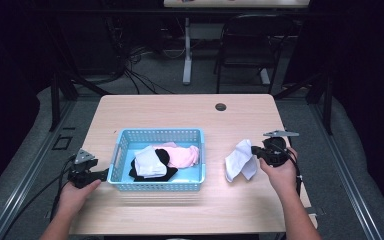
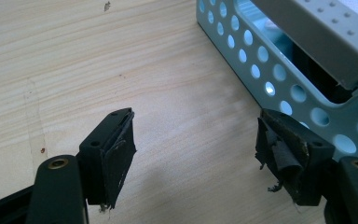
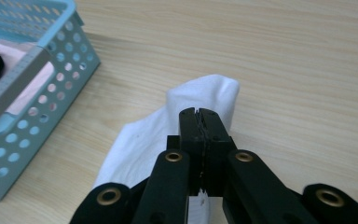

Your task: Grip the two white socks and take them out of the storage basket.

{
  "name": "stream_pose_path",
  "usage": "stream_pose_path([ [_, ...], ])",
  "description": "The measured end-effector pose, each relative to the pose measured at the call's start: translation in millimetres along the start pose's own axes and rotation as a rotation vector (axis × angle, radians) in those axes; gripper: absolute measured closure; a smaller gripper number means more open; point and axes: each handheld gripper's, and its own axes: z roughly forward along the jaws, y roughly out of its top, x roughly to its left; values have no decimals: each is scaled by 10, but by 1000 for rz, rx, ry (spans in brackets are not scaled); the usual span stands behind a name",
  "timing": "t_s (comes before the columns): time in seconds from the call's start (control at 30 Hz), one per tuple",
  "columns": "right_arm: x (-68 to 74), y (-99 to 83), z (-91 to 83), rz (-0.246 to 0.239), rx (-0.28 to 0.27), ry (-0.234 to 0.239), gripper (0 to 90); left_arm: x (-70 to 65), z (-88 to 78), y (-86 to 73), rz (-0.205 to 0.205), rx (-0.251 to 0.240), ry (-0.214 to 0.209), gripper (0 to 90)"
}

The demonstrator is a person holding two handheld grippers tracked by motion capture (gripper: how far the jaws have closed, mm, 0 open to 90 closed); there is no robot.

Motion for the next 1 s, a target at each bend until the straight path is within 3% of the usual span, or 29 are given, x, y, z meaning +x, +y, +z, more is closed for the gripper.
stream_pose_path([
  [0.13, -58, -31, -1, 6, 0, -25, 889, -3, 2, -1, 1, 0, 0, 280],
  [0.23, -101, -48, -1, 11, -2, -78, 824, -2, 0, -1, 4, 1, 1, 280],
  [0.37, -83, -34, -21, 7, -4, -67, 787, -3, 1, -2, -1, -1, 1, 280],
  [0.47, -13, -2, -26, -22, -6, -73, 770, -3, 1, -1, -1, -2, 1, 280],
  [0.77, 358, 180, 4, -118, -17, 7, 755, -1, 1, -1, 3, 0, 0, 280],
  [0.8, 459, 224, 29, -131, -17, 37, 754, -1, 1, -1, 2, -1, 0, 280],
  [0.93, 609, 275, 104, -162, -14, 79, 753, -1, -1, 0, -2, -2, -3, 280],
  [0.97, 714, 300, 165, -184, -8, 96, 753, -1, -1, 0, -3, -1, -3, 280],
  [1.0, 714, 300, 165, -184, -8, 96, 753, -1, -1, 0, -3, -1, -3, 280],
])
